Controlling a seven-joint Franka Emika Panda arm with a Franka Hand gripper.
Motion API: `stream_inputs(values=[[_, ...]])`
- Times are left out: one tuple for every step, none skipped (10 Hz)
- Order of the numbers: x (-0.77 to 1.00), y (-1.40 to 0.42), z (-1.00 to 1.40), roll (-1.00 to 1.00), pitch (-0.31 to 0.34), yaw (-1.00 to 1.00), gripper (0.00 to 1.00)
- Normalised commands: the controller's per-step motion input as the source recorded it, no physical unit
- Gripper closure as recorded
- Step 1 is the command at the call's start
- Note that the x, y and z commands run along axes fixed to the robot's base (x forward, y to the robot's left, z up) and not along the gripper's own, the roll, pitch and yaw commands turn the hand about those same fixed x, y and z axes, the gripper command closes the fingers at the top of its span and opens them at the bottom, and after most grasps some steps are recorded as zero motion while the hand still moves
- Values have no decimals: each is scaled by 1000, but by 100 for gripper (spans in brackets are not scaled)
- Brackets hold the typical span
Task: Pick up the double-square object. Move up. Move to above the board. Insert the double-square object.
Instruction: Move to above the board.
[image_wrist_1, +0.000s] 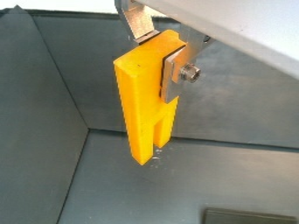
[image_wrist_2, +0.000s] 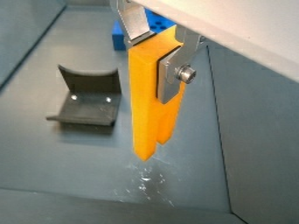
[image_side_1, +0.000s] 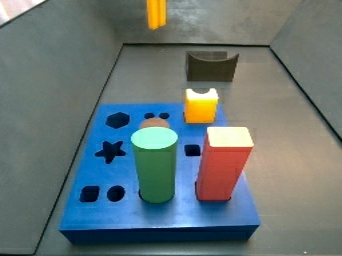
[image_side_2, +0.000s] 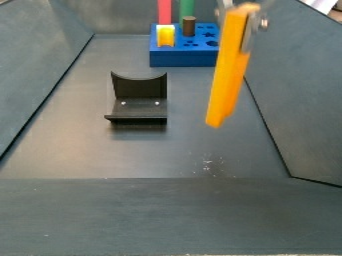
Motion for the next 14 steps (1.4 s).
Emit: stream_inputs(values=[[168,-41,1000,39,96,27,100],[150,-40,1000,47,107,22,100],[137,-38,1000,53,105,21,100],[97,-35,1000,58,97,20,100],[82,-33,1000,57,94,21,100],[50,-26,898,48,90,19,100],[32,-17,702,47,91,17,100],[22,-14,553,46,96,17,100],[18,-10,454,46,95,18,100],[9,-7,250,49,99,18,100],[51,-1000,6,45,133,1000,100],[53,-1000,-5,49,129,1000,100],[47,-1000,-2,63,119,1000,100],[42,-1000,0,51,100,1000,100]])
